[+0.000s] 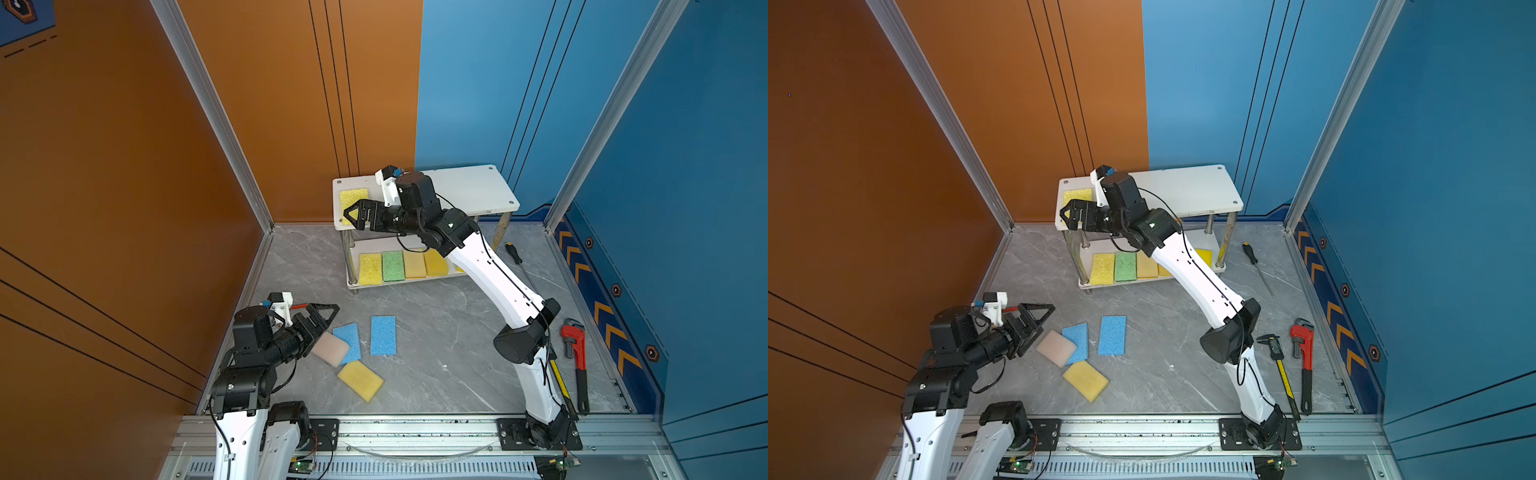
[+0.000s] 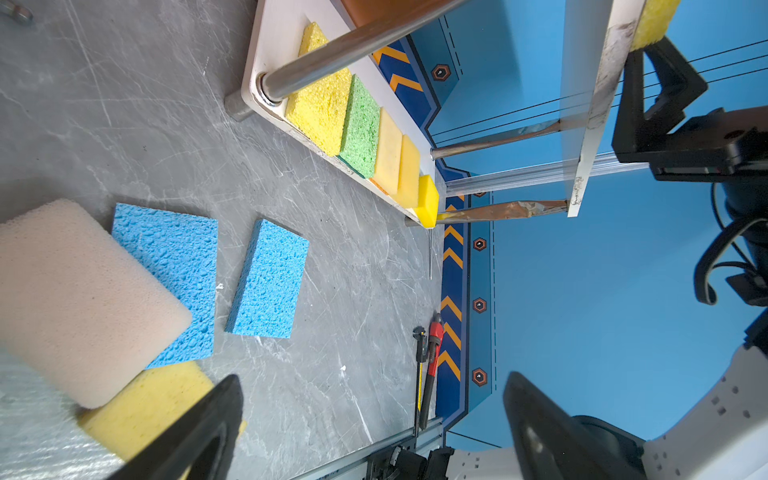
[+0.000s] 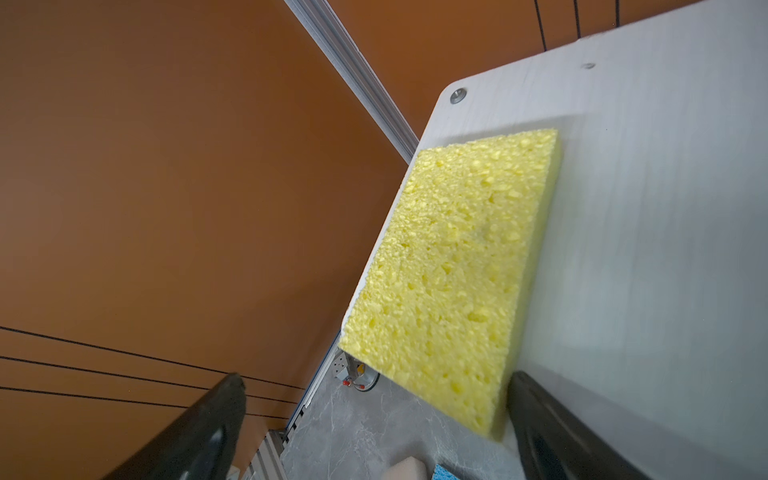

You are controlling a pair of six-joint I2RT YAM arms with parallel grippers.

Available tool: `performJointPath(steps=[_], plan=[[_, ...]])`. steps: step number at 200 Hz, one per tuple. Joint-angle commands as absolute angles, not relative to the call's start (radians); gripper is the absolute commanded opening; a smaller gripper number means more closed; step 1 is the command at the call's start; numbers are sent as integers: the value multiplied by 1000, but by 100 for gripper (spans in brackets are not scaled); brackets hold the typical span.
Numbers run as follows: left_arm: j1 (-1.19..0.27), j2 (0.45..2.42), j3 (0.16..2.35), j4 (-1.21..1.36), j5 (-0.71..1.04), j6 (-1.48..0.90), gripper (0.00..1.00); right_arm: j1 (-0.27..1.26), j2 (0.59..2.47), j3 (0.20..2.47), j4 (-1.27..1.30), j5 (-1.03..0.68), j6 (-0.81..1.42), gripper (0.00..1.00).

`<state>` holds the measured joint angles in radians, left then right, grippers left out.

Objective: Place and organize the cleaning sponges onto the shelf
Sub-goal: 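Open the right gripper to release the sponge on the shelf top, then withdraw the right gripper from the shelf back over the table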

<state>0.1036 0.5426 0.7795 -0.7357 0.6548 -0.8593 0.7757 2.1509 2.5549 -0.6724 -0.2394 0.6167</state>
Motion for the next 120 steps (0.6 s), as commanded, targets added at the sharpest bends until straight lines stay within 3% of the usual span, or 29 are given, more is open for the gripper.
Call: performJointPath(steps=[1, 51, 120], plan=[[100, 531, 806, -760, 648, -834, 98, 778, 2144, 2537, -676, -230, 620, 99], [100, 530, 807, -762, 655, -843, 98, 781, 1979, 2423, -734, -179, 559, 99], [73, 529, 781, -788, 633, -871, 98, 796, 1489, 1741, -746, -176, 635, 99]])
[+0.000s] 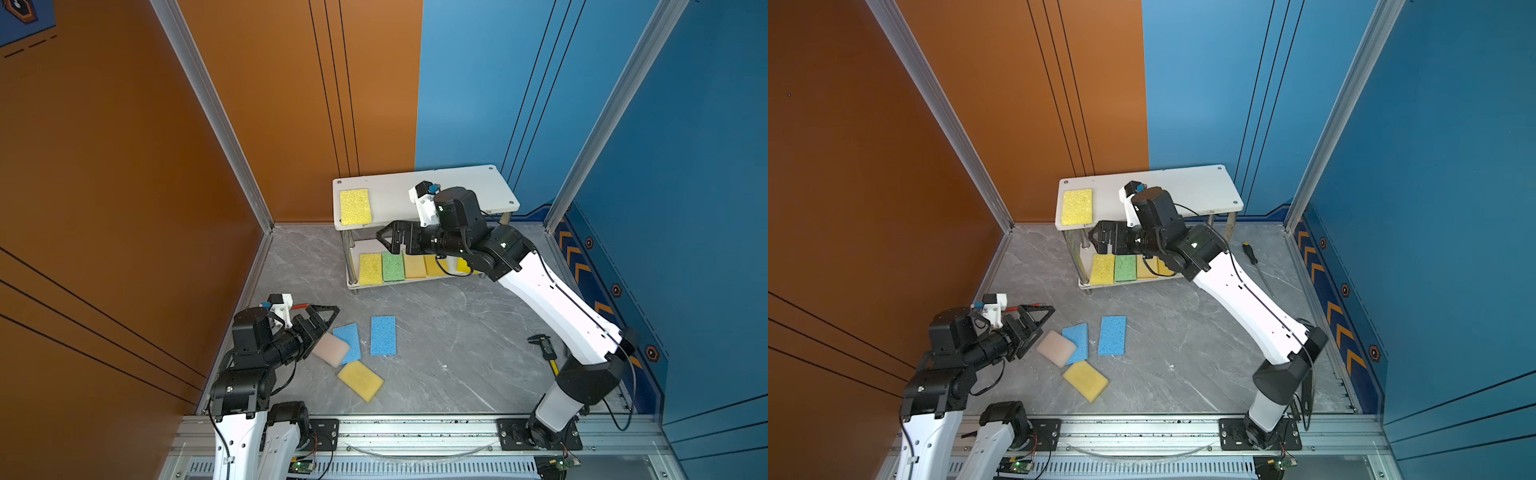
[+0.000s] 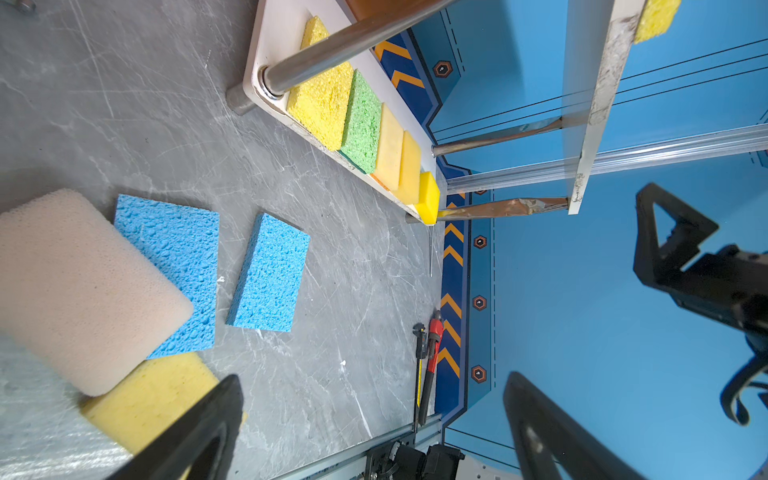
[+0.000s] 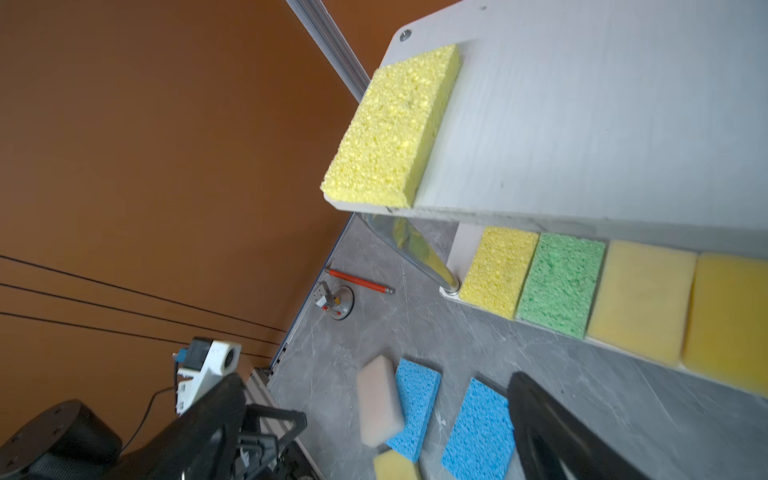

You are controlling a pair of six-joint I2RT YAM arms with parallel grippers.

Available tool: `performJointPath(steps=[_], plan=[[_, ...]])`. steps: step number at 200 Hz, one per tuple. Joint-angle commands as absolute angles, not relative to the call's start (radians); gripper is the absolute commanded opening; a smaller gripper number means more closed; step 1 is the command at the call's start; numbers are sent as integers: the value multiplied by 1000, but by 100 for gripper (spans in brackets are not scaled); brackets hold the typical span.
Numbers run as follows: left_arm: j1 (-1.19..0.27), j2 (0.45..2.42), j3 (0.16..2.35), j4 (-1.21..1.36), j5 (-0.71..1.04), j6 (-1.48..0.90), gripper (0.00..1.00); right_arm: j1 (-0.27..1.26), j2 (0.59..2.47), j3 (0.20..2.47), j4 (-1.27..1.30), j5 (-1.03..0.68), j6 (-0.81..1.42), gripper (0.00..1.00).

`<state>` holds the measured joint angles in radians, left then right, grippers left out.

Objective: Place and organize the cleaning sponges onto the shelf
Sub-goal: 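Withdraw the right gripper from the shelf back over the table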

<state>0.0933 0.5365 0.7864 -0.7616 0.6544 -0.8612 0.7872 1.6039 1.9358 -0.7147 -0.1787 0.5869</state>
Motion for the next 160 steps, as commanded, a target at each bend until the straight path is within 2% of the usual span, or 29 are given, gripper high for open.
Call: performJointPath(steps=[1, 41, 69, 86, 124, 160], plan=[[71, 530, 779, -788, 631, -871, 98, 796, 1483, 1727, -746, -178, 636, 99], [-64, 558, 684, -788, 515, -921, 98, 782, 1353, 1379, -745, -259, 675, 98], [-265, 635, 665, -788, 382, -949, 98, 770, 1382, 1265, -741, -316, 679, 98], [-338, 668, 675, -788, 321, -962, 98, 760, 1450, 1249, -730, -360, 647, 98], [-333, 682, 656, -747, 311, -1012, 98, 741, 1606, 1293, -728, -394, 584, 95], [-282, 697, 589, -660, 382, -1087, 98, 742, 1754, 1360, -725, -421, 574, 88]])
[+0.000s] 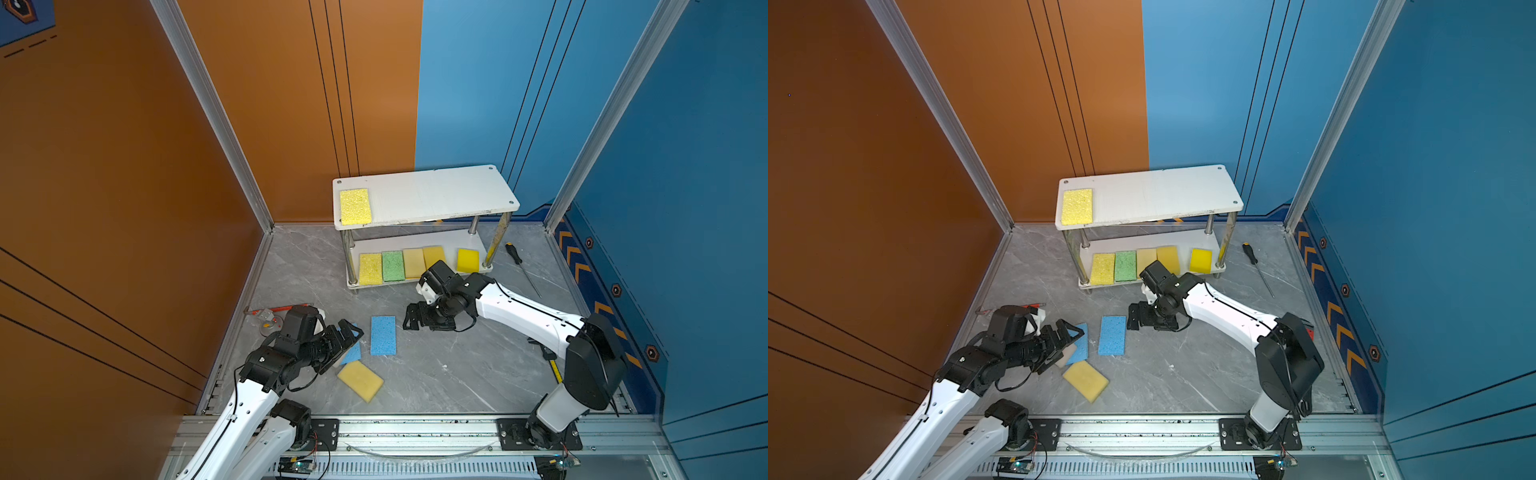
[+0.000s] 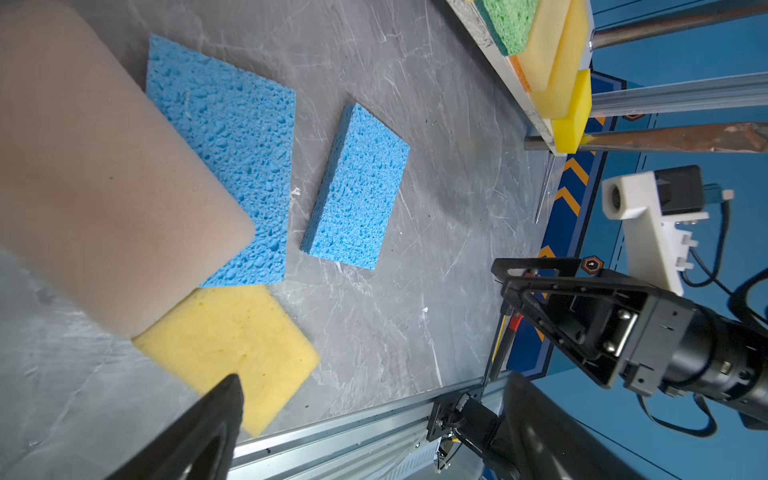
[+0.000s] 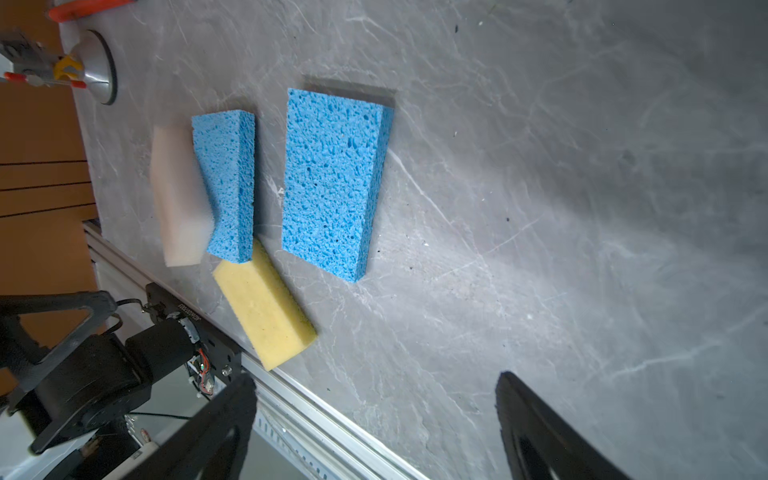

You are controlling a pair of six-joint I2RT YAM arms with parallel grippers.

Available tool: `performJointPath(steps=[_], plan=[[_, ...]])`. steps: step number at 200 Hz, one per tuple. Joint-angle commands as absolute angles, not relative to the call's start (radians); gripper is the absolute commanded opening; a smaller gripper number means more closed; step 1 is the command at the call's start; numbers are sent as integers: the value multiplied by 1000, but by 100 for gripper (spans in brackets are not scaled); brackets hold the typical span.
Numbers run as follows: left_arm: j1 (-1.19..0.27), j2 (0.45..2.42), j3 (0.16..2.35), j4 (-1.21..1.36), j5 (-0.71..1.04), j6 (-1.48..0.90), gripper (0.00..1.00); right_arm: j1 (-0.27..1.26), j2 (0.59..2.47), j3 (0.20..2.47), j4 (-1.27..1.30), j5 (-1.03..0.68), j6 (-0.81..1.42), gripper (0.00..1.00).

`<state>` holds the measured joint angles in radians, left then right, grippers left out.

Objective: Place and organize the cleaning sponges onto the shelf
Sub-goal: 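Withdraw the right gripper from the shelf back over the table, then lower the open right gripper over the larger blue sponge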

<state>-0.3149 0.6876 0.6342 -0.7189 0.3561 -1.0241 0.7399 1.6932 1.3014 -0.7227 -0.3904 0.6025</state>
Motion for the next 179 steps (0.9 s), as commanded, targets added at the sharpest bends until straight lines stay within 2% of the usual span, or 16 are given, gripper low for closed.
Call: performJointPath(steps=[1, 64, 122, 179], plan=[[-281, 698, 589, -660, 383, -1087, 98, 743, 1757, 1362, -725, -422, 574, 88], [-194, 758, 624, -659, 443, -1018, 98, 775, 1884, 1412, -692, -455, 603, 74], [-97, 841, 667, -660, 558, -898, 98, 830, 1964, 1494, -683, -415, 676, 73], [-38, 755, 601, -661, 634, -918, 98, 888, 1995, 1499, -674, -363, 711, 73]])
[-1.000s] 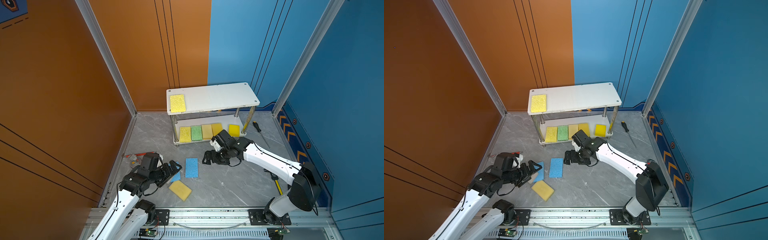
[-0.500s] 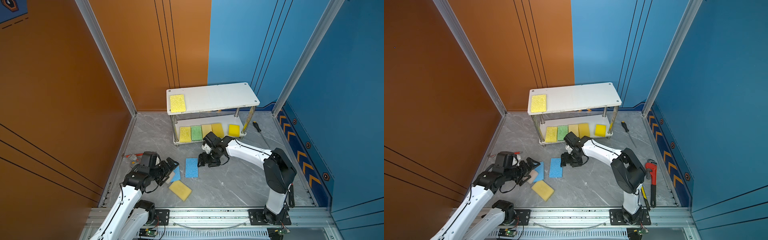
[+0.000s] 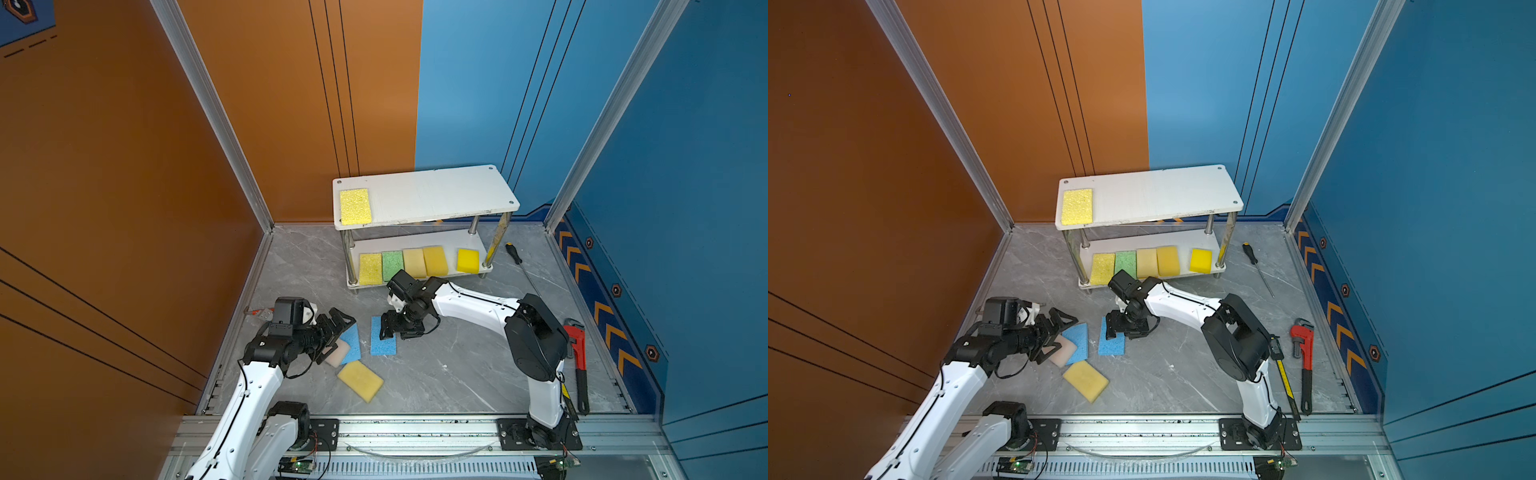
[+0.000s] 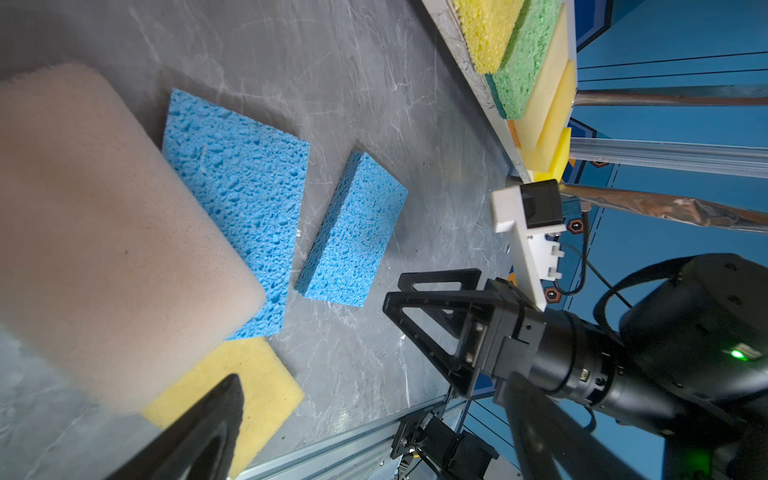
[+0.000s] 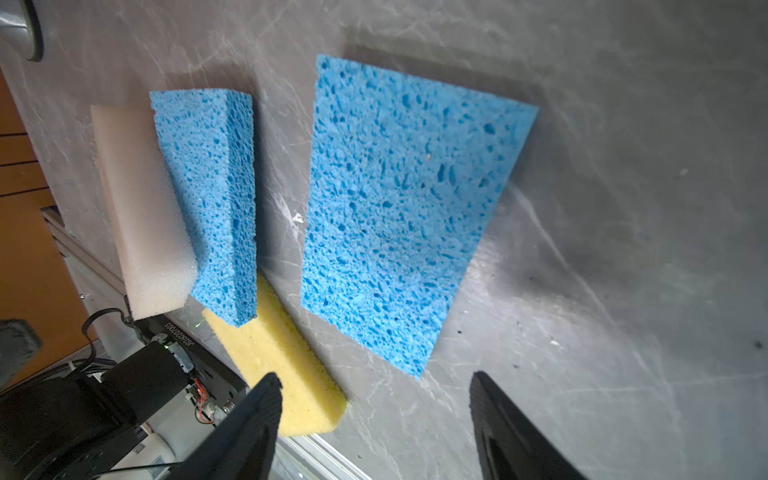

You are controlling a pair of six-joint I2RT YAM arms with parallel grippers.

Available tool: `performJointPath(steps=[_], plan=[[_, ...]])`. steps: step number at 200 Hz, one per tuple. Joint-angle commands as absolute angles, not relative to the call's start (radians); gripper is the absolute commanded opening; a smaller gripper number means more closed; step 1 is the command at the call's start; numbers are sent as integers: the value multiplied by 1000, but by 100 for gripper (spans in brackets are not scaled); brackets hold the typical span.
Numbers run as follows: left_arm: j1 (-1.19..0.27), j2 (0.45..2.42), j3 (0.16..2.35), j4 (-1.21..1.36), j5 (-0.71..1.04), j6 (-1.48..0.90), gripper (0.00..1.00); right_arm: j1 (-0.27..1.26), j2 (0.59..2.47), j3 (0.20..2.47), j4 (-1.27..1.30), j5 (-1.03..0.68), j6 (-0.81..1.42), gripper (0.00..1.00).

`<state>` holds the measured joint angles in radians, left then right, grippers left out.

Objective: Place and organize the cleaning sponges onto the shelf
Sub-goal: 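Lower the open right gripper over the larger blue sponge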

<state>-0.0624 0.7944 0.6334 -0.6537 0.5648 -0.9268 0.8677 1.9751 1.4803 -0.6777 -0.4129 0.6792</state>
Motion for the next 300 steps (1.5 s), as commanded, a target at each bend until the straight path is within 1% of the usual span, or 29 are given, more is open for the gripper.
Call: performJointPath(steps=[1, 32, 98, 176, 224, 272, 291, 300], plan=[[-37, 752, 600, -661, 635, -919, 98, 888, 1994, 1499, -674, -363, 713, 73], [-18, 697, 589, -698, 650, -917, 98, 912, 1997, 1499, -665, -335, 736, 73], [18, 651, 601, -760, 698, -877, 98, 936, 1994, 1491, -660, -278, 789, 73], [22, 645, 629, -768, 699, -870, 98, 946, 1987, 1490, -658, -233, 831, 80], [24, 632, 655, -813, 667, -842, 98, 942, 2001, 1502, -658, -226, 834, 81], [27, 627, 664, -846, 658, -827, 98, 940, 2020, 1517, -657, -221, 829, 78], [27, 627, 663, -848, 660, -827, 98, 936, 2032, 1517, -657, -216, 828, 75], [30, 627, 664, -852, 661, -826, 98, 936, 2035, 1517, -655, -215, 827, 72]])
